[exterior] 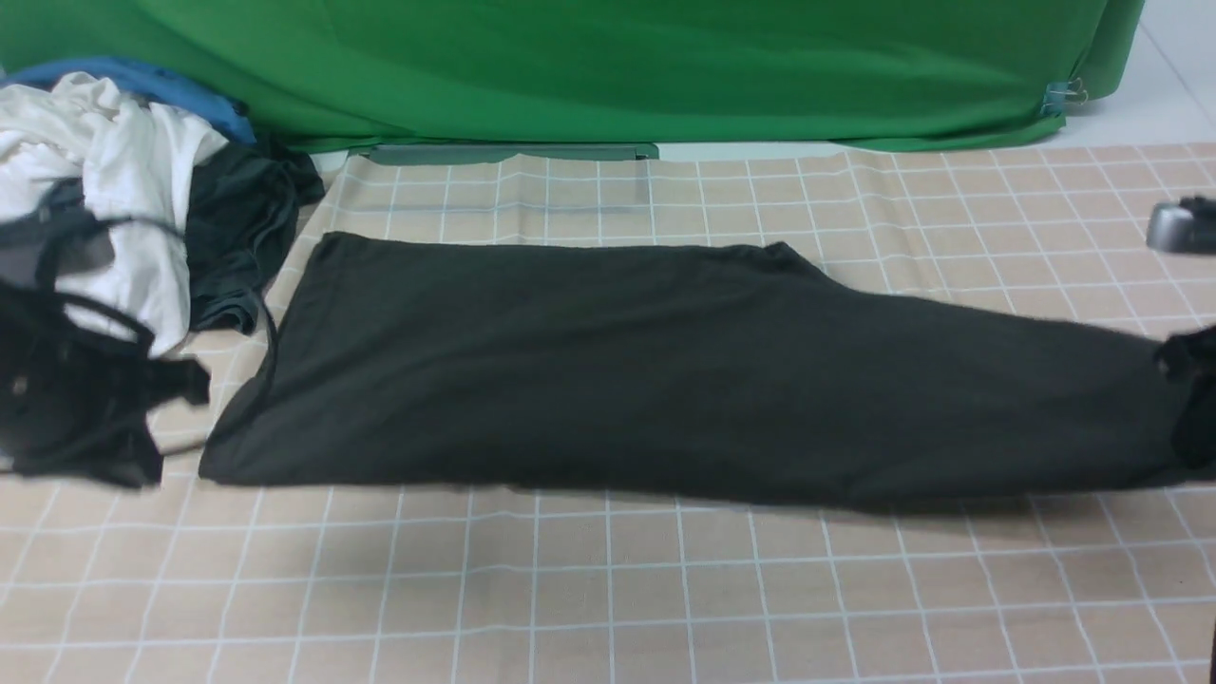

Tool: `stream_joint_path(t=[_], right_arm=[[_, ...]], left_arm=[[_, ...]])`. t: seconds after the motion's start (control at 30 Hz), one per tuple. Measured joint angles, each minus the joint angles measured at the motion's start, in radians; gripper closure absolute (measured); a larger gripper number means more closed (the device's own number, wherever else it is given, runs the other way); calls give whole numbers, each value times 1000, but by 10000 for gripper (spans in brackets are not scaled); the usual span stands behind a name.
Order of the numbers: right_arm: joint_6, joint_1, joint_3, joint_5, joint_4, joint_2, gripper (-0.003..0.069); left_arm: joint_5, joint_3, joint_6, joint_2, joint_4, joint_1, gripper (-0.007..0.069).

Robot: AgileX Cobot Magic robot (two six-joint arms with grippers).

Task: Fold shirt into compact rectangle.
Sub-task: 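Pull the folded dark garment lengthwise by its ends to straighten it flat on the table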

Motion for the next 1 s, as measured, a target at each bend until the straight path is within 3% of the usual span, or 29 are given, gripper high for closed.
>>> stream_joint_path(t=[0.17, 0.23, 0.47, 0.6, 0.8, 0.93, 1.0], right_arm=[[1, 0, 157, -62, -28, -47, 567], [41, 0, 207, -126, -77, -47, 522], [186, 0, 215, -173, -184, -56, 201], [196, 0, 209, -141, -187, -78, 108], [202, 0, 203, -134, -176, -168, 90], [202, 0, 202, -152, -164, -233, 87], [202, 0, 202, -157, -161, -253, 88]], left_arm=[[25, 88, -4, -15, 22, 0, 606], [15, 106, -7, -16, 46, 0, 605], [-74, 102, -3, -46, 37, 0, 602], [-150, 65, -4, -60, -13, 0, 594], [-245, -25, 129, 21, -136, 0, 447], [-288, -63, 202, 133, -110, -4, 261], [-305, -67, 210, 170, -89, -8, 209]])
